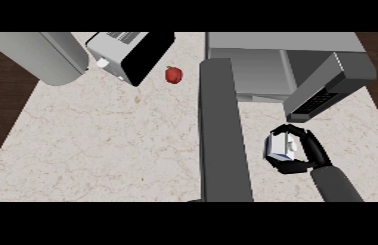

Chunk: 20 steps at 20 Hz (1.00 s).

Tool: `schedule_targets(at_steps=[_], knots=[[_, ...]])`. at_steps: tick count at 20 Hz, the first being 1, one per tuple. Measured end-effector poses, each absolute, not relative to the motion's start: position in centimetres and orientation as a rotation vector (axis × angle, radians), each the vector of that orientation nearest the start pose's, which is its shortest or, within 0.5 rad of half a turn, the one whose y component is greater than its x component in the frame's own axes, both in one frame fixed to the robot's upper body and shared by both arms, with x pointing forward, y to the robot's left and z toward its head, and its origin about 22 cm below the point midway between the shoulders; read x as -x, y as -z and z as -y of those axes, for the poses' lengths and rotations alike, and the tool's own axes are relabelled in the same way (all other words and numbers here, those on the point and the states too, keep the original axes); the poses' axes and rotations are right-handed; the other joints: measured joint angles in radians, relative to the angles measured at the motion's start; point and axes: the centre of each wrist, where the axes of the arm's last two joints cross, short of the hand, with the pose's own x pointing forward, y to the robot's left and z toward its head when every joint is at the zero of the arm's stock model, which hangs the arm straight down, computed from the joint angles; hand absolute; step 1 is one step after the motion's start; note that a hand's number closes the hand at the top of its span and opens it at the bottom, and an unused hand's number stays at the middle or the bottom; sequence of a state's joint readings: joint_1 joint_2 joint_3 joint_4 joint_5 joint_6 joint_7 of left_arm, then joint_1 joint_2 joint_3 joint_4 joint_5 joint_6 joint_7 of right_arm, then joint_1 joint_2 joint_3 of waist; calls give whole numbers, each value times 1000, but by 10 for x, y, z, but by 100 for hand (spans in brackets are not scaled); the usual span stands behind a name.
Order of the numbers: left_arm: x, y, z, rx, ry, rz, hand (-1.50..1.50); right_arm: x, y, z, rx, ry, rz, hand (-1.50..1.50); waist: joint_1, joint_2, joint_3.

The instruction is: Pick up the milk, place it into the microwave and close the microwave

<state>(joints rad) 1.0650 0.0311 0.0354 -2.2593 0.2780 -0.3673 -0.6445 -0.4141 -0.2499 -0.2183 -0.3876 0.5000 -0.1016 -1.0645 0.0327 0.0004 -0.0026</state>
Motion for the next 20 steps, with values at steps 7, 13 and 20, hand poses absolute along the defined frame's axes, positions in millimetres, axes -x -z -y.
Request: schedule_targets(at_steps=[7,13,20], knots=[[-1,-57,-290,-3,-169,1992,-150,-288,123,314,279,-605,1818,150,0,4,0],[-3,-51,-294,14,-174,1988,-150,-296,124,297,309,-526,1842,150,3,8,1],[4,-48,-297,7,-186,1978,-150,-307,119,271,205,-528,1900,150,-10,0,2]])
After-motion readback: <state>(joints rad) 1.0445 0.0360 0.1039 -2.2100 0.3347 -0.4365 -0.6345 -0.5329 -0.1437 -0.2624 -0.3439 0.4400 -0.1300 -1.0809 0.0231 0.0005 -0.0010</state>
